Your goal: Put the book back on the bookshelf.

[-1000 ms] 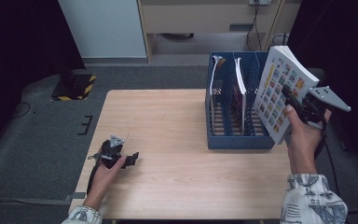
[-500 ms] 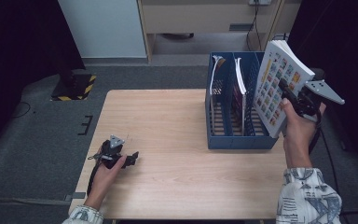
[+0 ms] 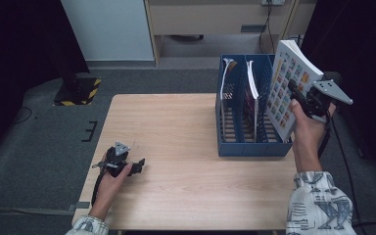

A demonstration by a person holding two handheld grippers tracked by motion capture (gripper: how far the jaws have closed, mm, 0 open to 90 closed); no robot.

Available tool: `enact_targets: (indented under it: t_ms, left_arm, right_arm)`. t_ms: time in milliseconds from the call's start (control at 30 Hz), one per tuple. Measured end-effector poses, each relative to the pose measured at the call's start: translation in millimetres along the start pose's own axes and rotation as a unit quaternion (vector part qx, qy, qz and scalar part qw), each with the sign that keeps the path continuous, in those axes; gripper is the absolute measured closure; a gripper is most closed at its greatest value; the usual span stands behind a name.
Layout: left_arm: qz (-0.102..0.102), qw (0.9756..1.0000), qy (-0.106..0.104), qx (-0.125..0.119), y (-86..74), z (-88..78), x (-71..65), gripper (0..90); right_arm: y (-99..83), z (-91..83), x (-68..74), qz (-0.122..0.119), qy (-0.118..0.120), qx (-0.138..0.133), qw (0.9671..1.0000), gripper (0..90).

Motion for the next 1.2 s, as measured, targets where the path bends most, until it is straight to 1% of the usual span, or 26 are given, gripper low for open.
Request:
enact_targets:
  t_ms: [100, 333, 500, 667, 867, 1033, 1067, 1133, 1200]
  left_arm:
    - [0.001, 1.0000, 0.004, -0.003, 0.5, -1.1, 0.5, 5.8]
    - [-0.003, 0.9999, 0.006, -0.009, 1.1, -1.6, 1.6, 6.5]
    - [-0.002, 0.9999, 0.011, -0.011, 2.0, -2.8, 2.0, 6.5]
    - [-0.003, 0.9999, 0.011, -0.011, 2.0, -2.7, 2.1, 6.5]
    - [-0.003, 0.9999, 0.011, -0.011, 2.0, -2.7, 2.2, 6.5]
    - [-0.004, 0.9999, 0.012, -0.011, 2.1, -1.9, 2.9, 6.7]
    - [-0.004, 0.9999, 0.012, -0.011, 2.1, -1.9, 2.9, 6.7]
    - [-0.003, 0.9999, 0.011, -0.012, 2.5, -2.2, 2.6, 6.7]
    - [-0.003, 0.9999, 0.010, -0.012, 2.5, -2.1, 2.4, 6.8]
  right_arm:
    - [-1.9, 4.7, -1.3, 0.005, -0.002, -0.002, 1.0000, 73.8]
    - [-5.1, 10.7, -4.5, 0.001, -0.004, 0.004, 1.0000, 73.7]
    - [-9.4, 13.7, -7.0, 0.004, -0.001, -0.007, 1.0000, 73.7]
    - [-14.9, 19.5, -5.9, -0.002, -0.001, 0.003, 1.0000, 73.7]
    - [-19.7, 26.4, -6.5, 0.005, 0.005, -0.003, 1.0000, 73.7]
    - [-24.1, 29.0, -10.9, 0.017, 0.003, -0.005, 0.9998, 73.6]
    - [-24.1, 29.0, -10.9, 0.017, 0.003, -0.005, 0.9998, 73.6]
    - [-28.0, 30.5, -11.4, 0.011, -0.005, -0.007, 0.9999, 73.7]
    - [-29.2, 30.8, -10.8, 0.008, -0.005, -0.009, 0.9999, 73.6]
Point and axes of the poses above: each handheld gripper's, and its own axes: z roughly forward along the jaws, y roughly out of its top, x roughly to its left, the point moved 2 cm from there along z, roughly forward along the jaws, and after that the axes turned 9 degrees about z, right-handed, at the moved point
